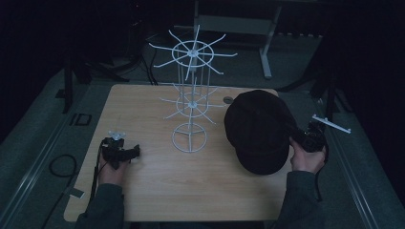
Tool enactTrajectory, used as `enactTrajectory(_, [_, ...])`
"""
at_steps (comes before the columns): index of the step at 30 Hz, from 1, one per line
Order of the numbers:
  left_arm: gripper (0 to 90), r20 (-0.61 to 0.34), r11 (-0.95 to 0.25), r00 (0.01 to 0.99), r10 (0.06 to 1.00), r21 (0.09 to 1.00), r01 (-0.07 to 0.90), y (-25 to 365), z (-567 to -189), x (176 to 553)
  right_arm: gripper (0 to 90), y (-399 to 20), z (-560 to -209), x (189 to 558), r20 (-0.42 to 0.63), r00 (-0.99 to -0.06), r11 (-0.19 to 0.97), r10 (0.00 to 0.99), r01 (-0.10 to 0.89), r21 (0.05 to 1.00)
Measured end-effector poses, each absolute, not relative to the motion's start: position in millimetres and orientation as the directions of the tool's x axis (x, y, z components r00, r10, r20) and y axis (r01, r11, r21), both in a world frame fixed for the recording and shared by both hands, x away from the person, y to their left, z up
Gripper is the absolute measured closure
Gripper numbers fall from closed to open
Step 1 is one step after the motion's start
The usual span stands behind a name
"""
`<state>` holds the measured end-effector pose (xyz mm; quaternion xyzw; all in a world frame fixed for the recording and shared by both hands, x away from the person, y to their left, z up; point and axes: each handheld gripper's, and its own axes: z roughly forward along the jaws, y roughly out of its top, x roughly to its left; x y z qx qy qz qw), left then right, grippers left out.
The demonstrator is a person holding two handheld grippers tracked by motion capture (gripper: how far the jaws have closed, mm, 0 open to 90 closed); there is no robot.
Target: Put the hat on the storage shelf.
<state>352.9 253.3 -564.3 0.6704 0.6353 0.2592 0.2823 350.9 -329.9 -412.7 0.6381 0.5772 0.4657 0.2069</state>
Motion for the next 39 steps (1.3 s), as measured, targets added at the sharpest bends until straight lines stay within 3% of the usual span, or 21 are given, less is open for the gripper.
enactTrajectory(39, [14.4,-0.012,-0.032,0.058,0.998,0.709,0.705,253,-564,353,77.6,-336,-328,337,0.134,-0.241,-0.032,0.961,0.386,0.922])
